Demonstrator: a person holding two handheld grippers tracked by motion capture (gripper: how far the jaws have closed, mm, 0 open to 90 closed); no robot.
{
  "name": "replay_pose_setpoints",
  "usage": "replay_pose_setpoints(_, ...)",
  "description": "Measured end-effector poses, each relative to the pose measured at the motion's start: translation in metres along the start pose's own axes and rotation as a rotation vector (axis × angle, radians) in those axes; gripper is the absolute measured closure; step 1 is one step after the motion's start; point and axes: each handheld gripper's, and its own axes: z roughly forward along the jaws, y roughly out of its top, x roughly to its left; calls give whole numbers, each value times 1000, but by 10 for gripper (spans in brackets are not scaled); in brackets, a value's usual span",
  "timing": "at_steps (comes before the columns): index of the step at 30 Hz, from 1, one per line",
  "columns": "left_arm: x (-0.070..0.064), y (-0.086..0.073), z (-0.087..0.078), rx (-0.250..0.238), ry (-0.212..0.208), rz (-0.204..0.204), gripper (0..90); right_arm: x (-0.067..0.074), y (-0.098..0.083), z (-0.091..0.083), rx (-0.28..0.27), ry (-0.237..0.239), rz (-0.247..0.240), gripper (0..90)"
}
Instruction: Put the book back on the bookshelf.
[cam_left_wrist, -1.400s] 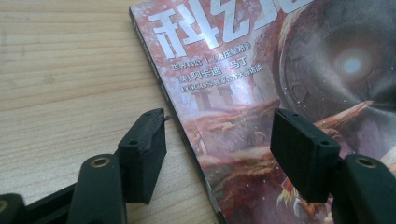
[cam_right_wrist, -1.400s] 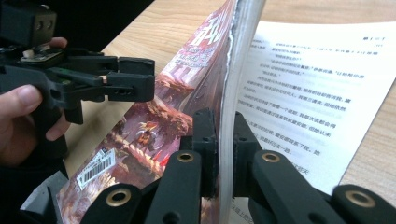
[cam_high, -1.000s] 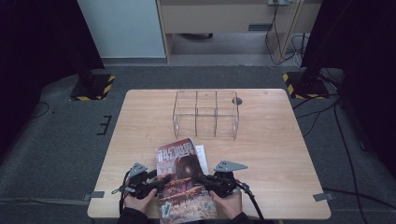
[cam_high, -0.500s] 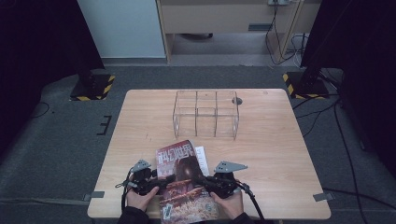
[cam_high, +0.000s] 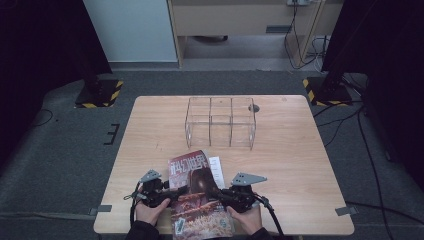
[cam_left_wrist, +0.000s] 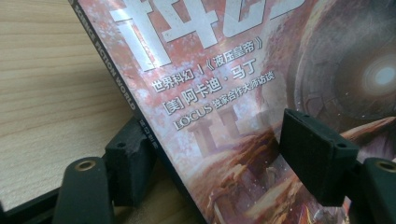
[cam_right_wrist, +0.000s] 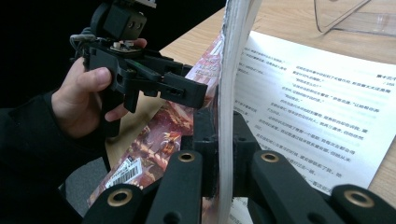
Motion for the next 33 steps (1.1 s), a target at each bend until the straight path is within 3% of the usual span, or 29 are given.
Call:
replay_pose_setpoints(6,4,3,-1,-40,-31,-8,188,0,1,-1,-10,36,5,857)
replay_pose_setpoints(10,7,4,1,-23,-41,-29,192,0,3,2,2,31,-2,857)
replay_pose_setpoints(15,7,5,-3,-58,-59,-71,298,-6,0,2,5,36,25,856)
replay_pose_setpoints(17,2,4,-3,-81,-103,-71,400,-9,0,2,6,37,36,856)
replay_pose_setpoints(20,-7,8,-7,-104,-75,-21,418,-10,0,4,21,29,42,855)
replay_pose_setpoints(22,-9,8,-8,-113,-57,-16,468,-12,-1,3,15,39,54,855)
replay_pose_setpoints(27,-11,9,-10,-83,-17,-8,581,-14,-1,5,25,35,62,852)
replay_pose_setpoints(33,-16,13,-15,-84,-8,5,696,-18,-1,7,46,22,80,822)
